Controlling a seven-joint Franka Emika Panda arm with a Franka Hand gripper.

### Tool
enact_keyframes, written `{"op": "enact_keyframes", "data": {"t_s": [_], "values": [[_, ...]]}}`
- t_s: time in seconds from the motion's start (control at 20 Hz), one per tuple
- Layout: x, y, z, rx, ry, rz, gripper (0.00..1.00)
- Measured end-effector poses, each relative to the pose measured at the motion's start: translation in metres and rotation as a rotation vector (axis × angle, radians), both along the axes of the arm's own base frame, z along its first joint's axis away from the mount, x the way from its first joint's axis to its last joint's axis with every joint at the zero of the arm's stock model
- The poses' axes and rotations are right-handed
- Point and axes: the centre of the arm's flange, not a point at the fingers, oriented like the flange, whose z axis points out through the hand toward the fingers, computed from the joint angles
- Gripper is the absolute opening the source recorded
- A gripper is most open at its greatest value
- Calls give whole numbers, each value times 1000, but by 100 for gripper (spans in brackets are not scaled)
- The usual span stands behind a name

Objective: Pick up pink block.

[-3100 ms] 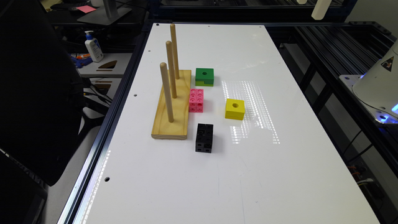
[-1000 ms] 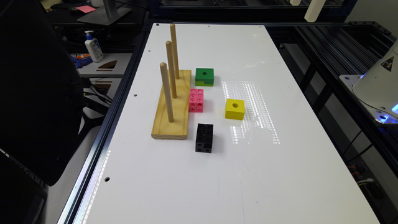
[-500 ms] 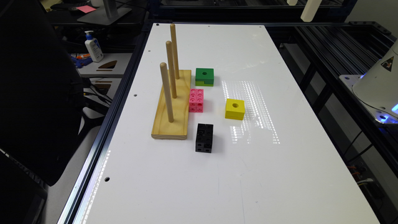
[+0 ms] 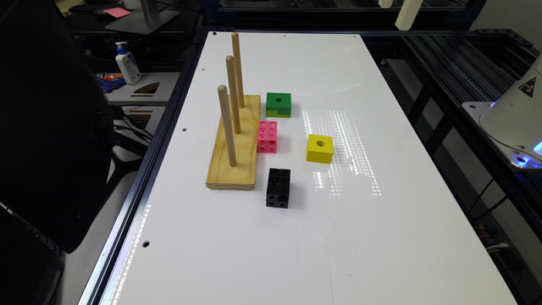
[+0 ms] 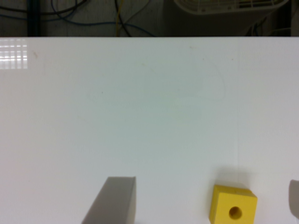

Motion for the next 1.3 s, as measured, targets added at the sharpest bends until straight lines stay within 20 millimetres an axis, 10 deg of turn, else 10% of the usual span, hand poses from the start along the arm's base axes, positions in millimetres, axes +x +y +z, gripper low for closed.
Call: {"op": "enact_keyframes", "data": {"t_s": [1.3], "values": [[58,2,0,0,14,4,100]]}}
